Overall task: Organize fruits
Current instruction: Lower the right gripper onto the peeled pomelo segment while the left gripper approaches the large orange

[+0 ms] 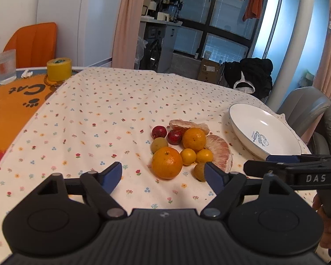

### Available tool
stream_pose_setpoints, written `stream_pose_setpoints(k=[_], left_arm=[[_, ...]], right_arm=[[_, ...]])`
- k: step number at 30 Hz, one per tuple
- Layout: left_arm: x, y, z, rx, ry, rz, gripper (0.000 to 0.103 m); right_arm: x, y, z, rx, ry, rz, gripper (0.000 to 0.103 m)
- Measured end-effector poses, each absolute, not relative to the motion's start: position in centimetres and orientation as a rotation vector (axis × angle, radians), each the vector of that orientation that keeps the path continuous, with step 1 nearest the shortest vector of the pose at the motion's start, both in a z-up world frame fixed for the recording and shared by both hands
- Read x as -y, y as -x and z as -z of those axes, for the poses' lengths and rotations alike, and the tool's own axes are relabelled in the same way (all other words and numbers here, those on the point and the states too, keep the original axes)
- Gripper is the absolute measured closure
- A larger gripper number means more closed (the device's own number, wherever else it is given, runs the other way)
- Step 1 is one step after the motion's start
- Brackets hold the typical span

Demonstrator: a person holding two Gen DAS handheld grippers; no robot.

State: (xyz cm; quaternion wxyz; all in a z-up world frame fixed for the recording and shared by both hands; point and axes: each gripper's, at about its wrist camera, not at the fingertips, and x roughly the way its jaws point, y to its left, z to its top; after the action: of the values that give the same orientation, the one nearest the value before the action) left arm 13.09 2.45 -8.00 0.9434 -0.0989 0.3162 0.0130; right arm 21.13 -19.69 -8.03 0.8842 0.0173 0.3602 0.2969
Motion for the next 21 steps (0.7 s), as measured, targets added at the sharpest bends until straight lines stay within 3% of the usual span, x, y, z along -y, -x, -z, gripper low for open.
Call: stream_pose_setpoints(k=[3,21], left_arm=[[-2.5,-13.8,8.5,-0.666,0.215,-0.018,0.035],[-2.8,-17.4,10.2,-0.717,0.243,0.012,0.048]], right_arm=[[19.1,-21.8,8.6,-0.773,-0.034,-0.612,0.028],[15.9,-23.7,10.0,-0.796,0.065,-0.6,0.044]])
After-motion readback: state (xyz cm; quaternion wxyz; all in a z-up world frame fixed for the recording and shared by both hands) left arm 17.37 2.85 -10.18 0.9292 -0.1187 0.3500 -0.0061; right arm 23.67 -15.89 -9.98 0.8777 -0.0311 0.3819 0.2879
